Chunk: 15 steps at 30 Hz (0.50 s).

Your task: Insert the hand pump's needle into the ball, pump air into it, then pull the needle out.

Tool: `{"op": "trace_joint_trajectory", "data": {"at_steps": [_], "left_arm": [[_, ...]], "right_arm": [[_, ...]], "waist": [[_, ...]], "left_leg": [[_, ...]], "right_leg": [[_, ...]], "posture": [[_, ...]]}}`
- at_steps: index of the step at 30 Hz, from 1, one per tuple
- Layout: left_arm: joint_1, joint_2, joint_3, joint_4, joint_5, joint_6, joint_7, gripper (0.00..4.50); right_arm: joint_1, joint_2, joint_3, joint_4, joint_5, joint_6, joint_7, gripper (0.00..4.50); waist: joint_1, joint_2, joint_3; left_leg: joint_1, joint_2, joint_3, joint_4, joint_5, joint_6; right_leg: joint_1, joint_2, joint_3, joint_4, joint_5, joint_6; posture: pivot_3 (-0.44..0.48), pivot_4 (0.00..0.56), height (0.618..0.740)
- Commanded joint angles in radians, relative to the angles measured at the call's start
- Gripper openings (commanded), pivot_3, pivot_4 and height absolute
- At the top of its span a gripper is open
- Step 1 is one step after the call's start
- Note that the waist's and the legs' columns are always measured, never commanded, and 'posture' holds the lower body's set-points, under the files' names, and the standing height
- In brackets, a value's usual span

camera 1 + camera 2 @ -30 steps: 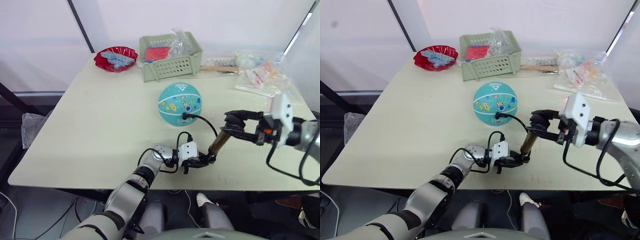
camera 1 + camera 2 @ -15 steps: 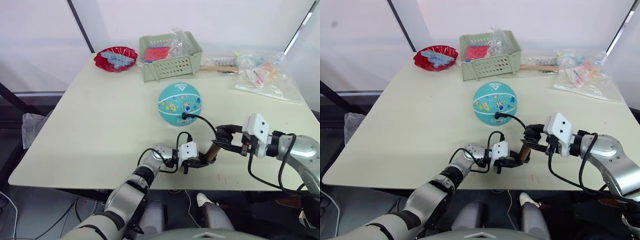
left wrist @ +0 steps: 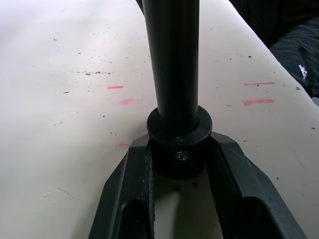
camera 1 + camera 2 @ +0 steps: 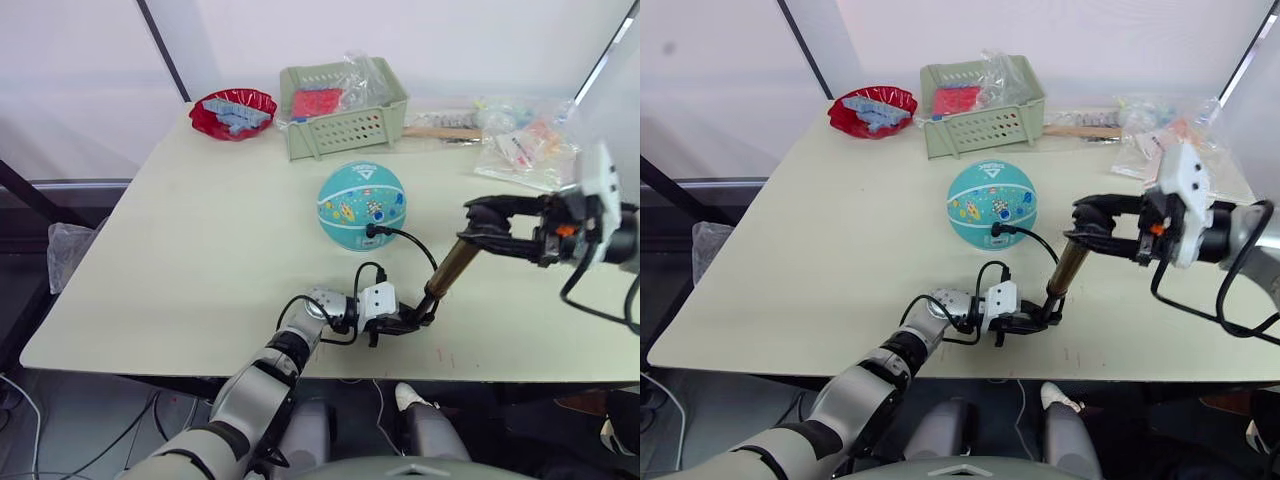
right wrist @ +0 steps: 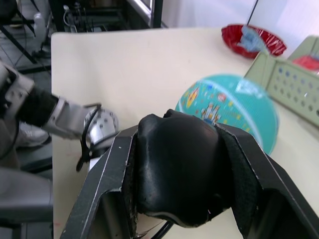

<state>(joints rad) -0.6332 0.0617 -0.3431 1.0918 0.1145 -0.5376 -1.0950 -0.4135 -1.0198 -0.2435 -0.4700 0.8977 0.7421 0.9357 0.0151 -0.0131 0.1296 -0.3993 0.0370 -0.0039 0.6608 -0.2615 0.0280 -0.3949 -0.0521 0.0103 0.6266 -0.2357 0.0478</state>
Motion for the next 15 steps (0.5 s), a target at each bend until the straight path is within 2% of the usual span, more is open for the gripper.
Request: {"op": "trace_joint_trajectory", "data": {"at_steps": [1,6,8,15], "left_arm": [[0.05,0.029,-0.04,0.085,0.068,0.035,-0.002,1.03],[0.049,0.029,-0.04,0.084,0.068,0.035,-0.003,1.03],[0.048,0.029,-0.041,0.083,0.068,0.035,-0.003,1.03],[0.047,0.029,-0.042,0.082,0.068,0.035,-0.003,1.03]], "right_arm": [[-0.081,-0.046,-0.125,0.007,0.062,0.011,-0.008,1.94],[-0.136,-0.083,-0.142,0.028,0.106,0.049,-0.016,1.94],[-0.104,-0.078,-0.125,0.009,0.098,0.051,-0.012,1.94],[0.087,-0.043,0.029,-0.053,-0.121,-0.087,0.01,1.94]], "waist": [[0.0,0.0,0.0],[0.0,0.002,0.002],[0.0,0.002,0.002],[-0.001,-0.001,-0.001]], "left_leg": [[0.0,0.0,0.0,0.0,0.0,0.0],[-0.001,0.001,0.0,0.0,0.0,0.0],[-0.001,0.001,0.0,0.0,0.0,0.0],[0.001,0.0,0.001,0.0,0.0,0.0]], "right_leg": [[0.0,0.0,0.0,0.0,0.0,0.0],[-0.001,-0.001,0.0,0.0,0.0,0.0],[-0.001,-0.002,0.0,0.0,0.0,0.0],[0.0,-0.001,0.0,0.0,0.0,0.0]], "posture": [[0.0,0.15,0.736],[0.0,0.15,0.736],[0.0,0.15,0.736],[0.0,0.15,0.736]]}}
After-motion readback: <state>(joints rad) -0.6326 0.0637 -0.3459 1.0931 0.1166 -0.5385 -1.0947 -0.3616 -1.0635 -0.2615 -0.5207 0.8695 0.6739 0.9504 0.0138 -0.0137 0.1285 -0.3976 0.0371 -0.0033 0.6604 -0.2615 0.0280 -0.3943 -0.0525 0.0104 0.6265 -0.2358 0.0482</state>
